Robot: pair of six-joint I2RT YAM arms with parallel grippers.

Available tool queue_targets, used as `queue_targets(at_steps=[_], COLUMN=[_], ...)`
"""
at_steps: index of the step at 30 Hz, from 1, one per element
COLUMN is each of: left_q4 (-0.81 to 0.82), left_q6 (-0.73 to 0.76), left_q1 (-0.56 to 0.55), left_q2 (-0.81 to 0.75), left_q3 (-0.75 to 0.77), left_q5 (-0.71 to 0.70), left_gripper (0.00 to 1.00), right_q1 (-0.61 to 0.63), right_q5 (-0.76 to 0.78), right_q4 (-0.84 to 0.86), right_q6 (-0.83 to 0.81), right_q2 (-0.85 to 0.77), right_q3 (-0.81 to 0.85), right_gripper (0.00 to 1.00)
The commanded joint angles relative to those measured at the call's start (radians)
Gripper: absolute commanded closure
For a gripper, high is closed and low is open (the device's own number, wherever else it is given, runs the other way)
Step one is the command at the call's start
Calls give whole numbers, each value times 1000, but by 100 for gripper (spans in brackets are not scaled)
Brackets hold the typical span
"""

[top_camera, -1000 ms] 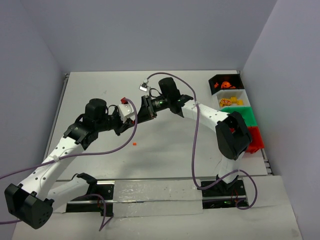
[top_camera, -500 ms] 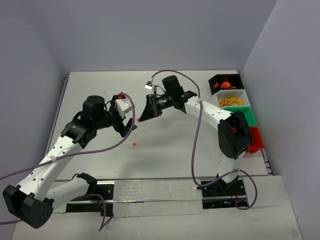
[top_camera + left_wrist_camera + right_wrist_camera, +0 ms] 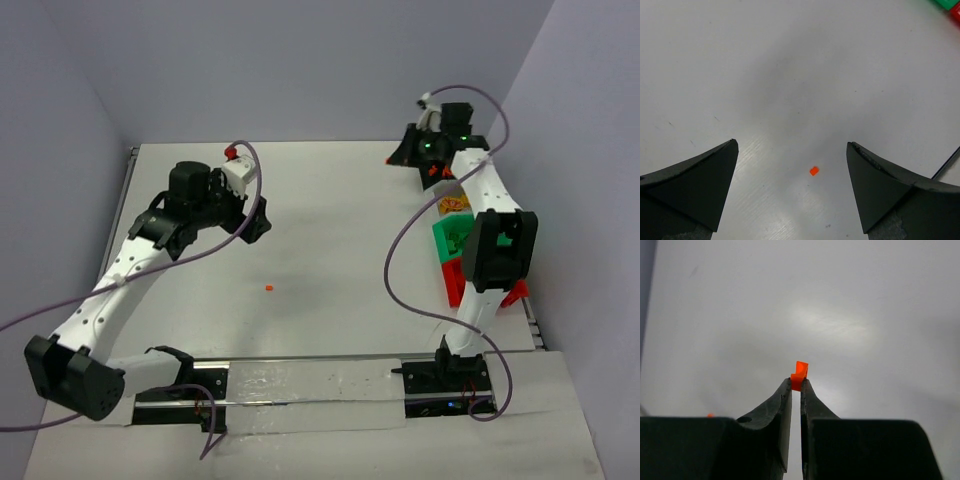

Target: Sort the legos into containers by color

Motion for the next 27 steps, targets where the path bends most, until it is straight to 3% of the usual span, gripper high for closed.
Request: queue_targets(at_steps=[1,5,14,15,18,19,20,23,27], left_q4=[-41,-13,42,41,37,35,33,31,22], left_q6=[-87,-107,-108,-107,-108,-108,-108,-108,-97], left_q1=[16,17,35,37,48,50,53,60,68], left_q2=[93,122,129,126,120,120,116,112,104], left_q3=[75,91,64,62,59,58,56,49,36], left_q5=[-43,-36,-106,-108,-119,-119,-119,-122,-122], left_gripper=[1,1,1,1,1,1,1,1,1], right_q1=[-147,-189,-246,-247,-255,-255,-255,-255,-255], right_q5=[257,412,463,467,463,463,459,449,429], right_q4=[-77,-49,26,24,23,23,24,28,23], right_q6=[-97,-126,-114,-112,-103,-103,-99,-89,-89], right_q2=[111,196,392,405,451,452,459,459,429], right_q3=[190,293,452,478,525,526,532,531,506], right_gripper=[100,100,96,93,68,67,57,42,39])
